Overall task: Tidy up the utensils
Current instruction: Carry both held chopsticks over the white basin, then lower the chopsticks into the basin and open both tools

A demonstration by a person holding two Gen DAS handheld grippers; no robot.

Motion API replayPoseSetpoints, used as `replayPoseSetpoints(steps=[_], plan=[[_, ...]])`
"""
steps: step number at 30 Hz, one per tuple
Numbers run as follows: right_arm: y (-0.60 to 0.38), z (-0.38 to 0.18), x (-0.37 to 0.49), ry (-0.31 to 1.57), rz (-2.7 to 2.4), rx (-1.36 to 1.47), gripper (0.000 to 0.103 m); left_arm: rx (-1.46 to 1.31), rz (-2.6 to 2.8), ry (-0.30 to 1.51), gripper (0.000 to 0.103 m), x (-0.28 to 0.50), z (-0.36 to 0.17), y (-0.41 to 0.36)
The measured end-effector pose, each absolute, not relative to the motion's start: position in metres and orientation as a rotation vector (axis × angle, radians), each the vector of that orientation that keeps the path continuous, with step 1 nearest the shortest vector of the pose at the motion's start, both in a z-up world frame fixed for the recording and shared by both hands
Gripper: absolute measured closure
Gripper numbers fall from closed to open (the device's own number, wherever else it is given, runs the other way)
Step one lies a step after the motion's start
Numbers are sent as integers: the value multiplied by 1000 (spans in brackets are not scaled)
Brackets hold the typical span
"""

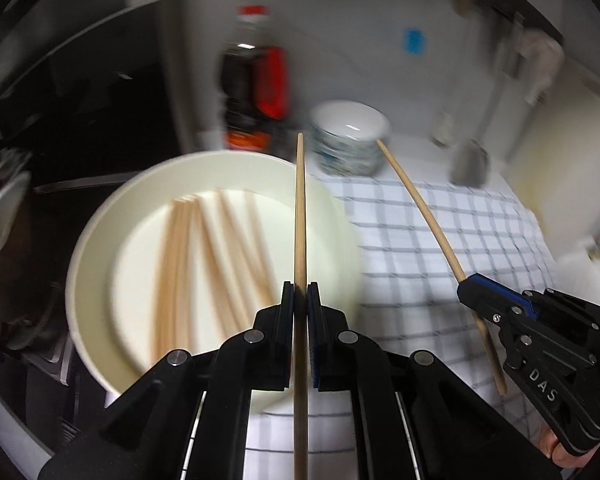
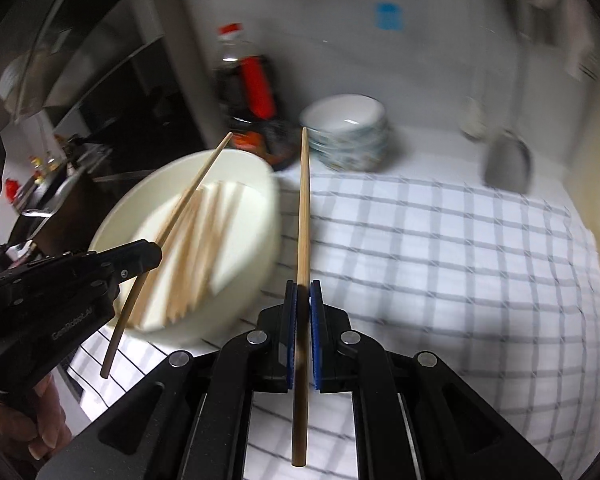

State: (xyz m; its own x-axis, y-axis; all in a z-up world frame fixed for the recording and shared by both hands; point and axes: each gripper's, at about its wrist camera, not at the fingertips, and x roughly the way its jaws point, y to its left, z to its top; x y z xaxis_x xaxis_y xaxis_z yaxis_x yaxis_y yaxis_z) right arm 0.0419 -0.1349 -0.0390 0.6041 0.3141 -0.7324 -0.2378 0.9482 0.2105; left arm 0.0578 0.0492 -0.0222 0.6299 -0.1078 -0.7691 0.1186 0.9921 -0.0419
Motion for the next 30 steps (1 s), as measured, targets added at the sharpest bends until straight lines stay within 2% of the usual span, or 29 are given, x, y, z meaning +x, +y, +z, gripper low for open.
replayPoseSetpoints(steps=[10, 30], plan=[[-46, -48, 98, 914, 436, 77, 97, -37, -4, 899, 96, 93, -30, 138], [13, -99, 138, 1109, 421, 26, 97, -76, 9, 1098, 95, 137, -97, 162]])
